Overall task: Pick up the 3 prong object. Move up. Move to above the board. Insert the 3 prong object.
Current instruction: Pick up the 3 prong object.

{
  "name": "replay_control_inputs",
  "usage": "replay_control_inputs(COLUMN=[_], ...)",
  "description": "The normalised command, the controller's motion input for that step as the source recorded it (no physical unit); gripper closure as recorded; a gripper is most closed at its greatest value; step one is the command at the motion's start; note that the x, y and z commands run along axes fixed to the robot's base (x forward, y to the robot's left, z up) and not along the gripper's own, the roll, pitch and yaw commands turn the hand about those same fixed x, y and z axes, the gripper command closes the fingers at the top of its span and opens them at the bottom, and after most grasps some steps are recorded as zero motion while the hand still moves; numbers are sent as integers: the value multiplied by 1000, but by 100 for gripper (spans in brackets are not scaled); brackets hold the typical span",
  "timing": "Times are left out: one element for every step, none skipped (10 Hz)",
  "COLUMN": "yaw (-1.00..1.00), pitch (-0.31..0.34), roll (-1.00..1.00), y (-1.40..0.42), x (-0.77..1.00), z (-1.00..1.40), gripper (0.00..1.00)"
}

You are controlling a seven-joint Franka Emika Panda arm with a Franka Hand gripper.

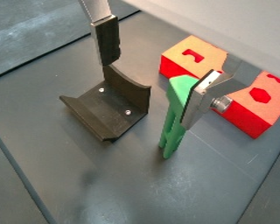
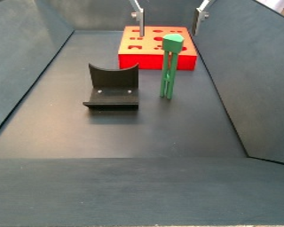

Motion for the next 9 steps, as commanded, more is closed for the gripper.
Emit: replay_control_inputs(yaw=[66, 14, 77, 349, 666, 883, 920, 883, 854], pitch=[-50, 0, 0, -44, -49, -6, 0, 0, 0], roll=[-117, -4, 0, -27, -46, 0, 0, 0, 0], y=[23, 0, -26, -237, -297, -189, -151, -209, -274], x=[-71, 0, -86, -303, -203, -60, -29, -20, -77], z=[-69, -11, 0, 140, 331, 291, 249, 186, 20], gripper=[0, 0, 0, 0, 0, 0, 0, 0, 0])
